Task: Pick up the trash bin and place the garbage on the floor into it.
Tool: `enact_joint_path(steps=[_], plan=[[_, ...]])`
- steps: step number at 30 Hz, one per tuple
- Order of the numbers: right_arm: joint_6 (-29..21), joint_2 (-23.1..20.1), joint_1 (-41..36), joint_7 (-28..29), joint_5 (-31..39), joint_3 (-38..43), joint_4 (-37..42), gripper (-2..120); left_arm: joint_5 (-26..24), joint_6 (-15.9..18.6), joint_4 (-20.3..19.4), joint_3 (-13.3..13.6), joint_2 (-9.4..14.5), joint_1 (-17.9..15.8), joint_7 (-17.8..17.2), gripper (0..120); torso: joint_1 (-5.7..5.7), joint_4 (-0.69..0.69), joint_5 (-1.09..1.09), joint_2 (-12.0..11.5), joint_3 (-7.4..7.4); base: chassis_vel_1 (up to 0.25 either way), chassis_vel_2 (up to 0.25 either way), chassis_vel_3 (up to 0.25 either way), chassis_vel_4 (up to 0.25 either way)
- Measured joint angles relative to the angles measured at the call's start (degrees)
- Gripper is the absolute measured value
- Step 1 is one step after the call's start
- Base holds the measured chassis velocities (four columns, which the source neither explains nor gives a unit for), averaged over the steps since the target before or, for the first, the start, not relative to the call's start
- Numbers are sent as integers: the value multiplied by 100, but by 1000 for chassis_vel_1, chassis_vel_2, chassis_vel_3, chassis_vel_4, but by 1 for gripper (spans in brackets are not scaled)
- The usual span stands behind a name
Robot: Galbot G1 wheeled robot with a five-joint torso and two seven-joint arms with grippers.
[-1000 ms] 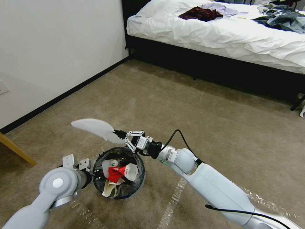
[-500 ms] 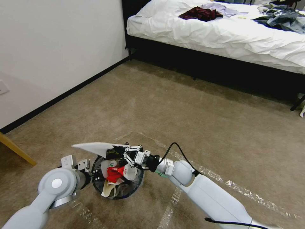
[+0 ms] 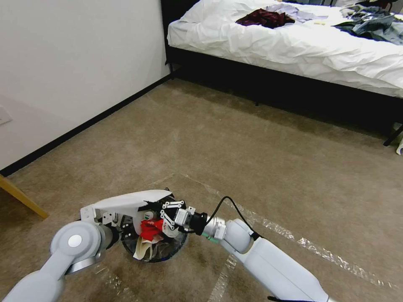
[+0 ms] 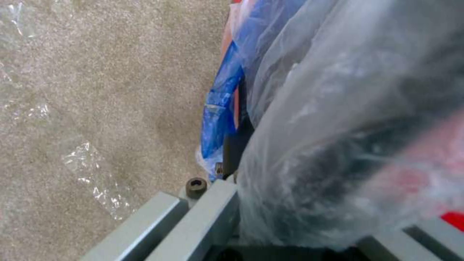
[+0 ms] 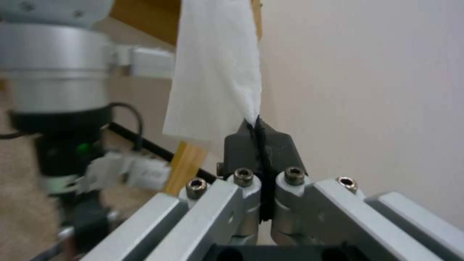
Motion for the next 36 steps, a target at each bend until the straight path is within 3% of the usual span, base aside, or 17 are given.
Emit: enact_joint_path(steps=[16,36], plan=[[-26,-50,-93,-17,-41,0,172,0,107,1,78,-20,-48,5,41,0,0,-1,1,0,0,0,0,0,0],[-318,-293,328,17,72,15,848,0,351,0,312,13,-123,-45,243,0,0,-1,1,0,-1,0,0,0,0]])
